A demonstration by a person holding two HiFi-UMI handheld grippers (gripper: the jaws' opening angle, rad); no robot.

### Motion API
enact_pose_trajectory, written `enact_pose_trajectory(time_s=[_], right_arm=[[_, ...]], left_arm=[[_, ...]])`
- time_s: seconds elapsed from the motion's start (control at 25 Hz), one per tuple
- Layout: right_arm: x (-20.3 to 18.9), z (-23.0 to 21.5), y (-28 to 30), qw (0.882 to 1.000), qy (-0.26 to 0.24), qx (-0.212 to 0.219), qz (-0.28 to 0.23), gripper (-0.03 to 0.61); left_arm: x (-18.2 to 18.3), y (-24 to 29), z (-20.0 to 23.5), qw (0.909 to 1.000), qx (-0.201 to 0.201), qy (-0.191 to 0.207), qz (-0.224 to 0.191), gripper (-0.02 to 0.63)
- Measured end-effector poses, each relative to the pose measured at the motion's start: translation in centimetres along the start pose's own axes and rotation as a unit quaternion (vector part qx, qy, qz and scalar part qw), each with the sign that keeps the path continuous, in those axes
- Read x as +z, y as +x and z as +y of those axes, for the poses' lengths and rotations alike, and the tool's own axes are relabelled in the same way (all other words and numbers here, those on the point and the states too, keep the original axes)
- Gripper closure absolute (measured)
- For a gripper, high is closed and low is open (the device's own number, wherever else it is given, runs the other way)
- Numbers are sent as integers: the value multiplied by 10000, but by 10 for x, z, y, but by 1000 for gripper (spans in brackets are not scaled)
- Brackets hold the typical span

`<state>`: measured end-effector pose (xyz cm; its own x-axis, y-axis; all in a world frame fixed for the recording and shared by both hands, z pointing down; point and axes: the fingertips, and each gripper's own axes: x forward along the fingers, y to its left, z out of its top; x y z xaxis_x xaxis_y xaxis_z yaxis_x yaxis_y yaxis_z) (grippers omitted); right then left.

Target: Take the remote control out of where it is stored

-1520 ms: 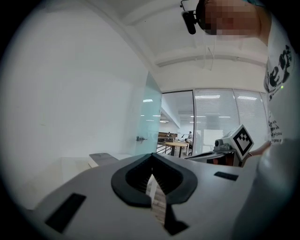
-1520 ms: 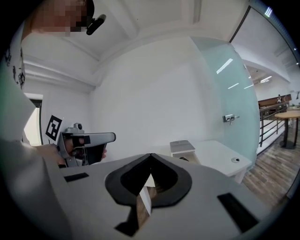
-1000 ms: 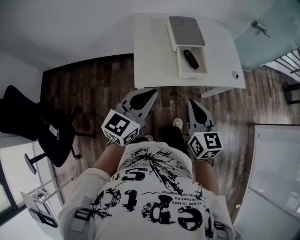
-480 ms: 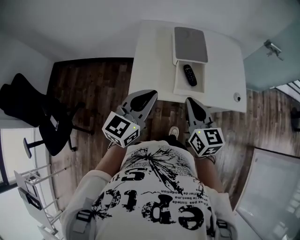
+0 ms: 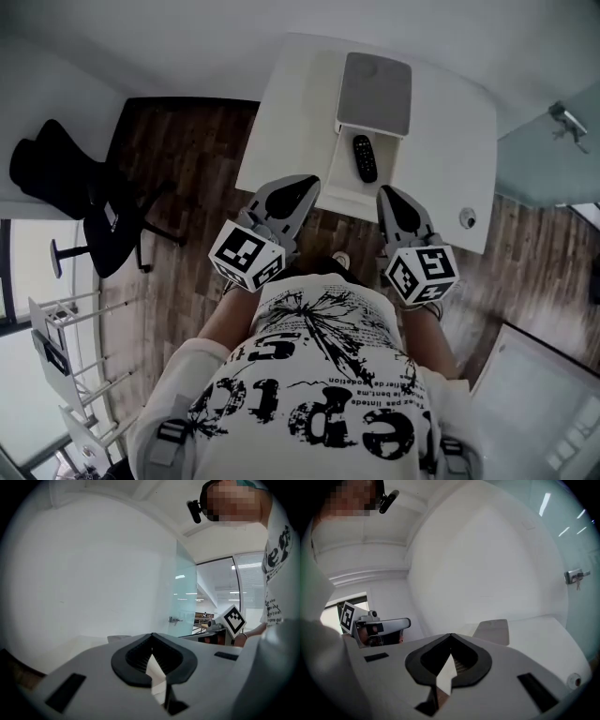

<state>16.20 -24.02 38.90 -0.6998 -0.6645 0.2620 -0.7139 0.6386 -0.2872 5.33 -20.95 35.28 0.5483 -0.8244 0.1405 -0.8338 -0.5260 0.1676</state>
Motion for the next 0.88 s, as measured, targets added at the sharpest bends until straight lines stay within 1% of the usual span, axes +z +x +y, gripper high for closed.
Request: enact_pose_trajectory(time_s=[0.16,0.28,0.36,0.52,0.68,0.8,0.88], right_arm=[[3,-33,0,10000,28,5,60,578],[-2,-50,1,9998,152,-19,146,578],[-8,-57,3,9995,219,-19,221,578],[-12,-74,7,9989,331,-151,286,578],[-11,-86,17,9982,385,-334,310,578],[-14,-91,29,9971,313,-482,500,578],[-18,-95,39,9960,295,-570,619,578]], left_arm=[[-5,28,-11,9999,6,17,103,607],[-14,47,-13,9997,-35,-46,235,607],[-18,59,-13,9994,-104,-94,312,607],[-22,80,-13,9986,-276,-31,449,607],[-26,95,1,9977,-398,-45,545,607],[-29,107,16,9969,-490,-77,615,607],[-34,115,28,9960,-554,-23,706,607]])
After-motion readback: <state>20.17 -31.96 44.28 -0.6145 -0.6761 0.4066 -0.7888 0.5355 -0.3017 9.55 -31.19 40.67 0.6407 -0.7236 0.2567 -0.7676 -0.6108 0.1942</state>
